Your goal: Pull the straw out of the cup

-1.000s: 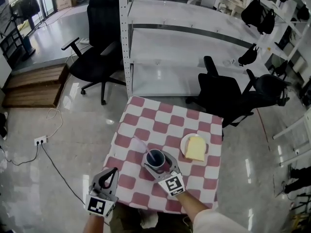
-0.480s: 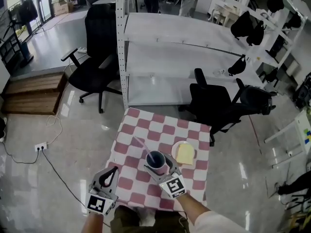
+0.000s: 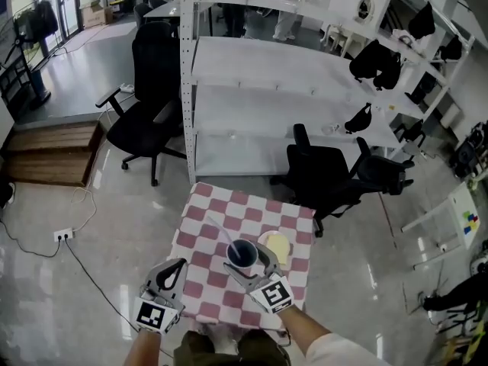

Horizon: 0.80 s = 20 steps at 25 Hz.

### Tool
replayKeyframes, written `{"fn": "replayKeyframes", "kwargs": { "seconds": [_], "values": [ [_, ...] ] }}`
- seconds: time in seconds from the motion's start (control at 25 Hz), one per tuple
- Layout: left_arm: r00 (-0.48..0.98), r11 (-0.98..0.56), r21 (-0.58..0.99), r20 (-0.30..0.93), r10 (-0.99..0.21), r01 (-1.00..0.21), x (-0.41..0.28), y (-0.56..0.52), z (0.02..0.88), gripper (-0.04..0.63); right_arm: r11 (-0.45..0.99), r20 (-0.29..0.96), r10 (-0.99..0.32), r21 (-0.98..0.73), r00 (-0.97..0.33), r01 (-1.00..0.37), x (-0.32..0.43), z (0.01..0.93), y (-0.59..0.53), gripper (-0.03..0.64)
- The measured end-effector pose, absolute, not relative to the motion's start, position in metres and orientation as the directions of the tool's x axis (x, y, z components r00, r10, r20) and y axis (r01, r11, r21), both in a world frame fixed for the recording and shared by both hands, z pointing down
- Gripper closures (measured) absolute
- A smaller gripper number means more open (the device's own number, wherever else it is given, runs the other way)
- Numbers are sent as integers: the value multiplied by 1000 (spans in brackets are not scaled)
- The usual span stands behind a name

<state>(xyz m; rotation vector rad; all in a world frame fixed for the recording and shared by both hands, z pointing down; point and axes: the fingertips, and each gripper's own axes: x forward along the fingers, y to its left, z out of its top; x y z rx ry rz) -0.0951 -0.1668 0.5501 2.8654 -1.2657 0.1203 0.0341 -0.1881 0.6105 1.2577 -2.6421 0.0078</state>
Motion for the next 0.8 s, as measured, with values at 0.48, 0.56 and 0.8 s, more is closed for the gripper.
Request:
{"fn": "replayKeyframes", "kwargs": {
  "seconds": [0.48, 0.56, 0.8],
  "values": [
    [719, -720, -16, 56, -693, -694, -78, -167, 473, 592, 644, 210, -759, 106, -616, -757, 47, 522, -177, 241],
    [731, -732, -18, 49, -681, -681, -75, -166, 463, 592, 642, 204, -762, 110, -615, -759, 50, 514, -177, 241],
    [784, -784, 31, 24, -620, -620, -69, -158, 442, 591, 648, 196, -758, 123, -622, -751, 51, 495, -177, 241]
  ]
}}
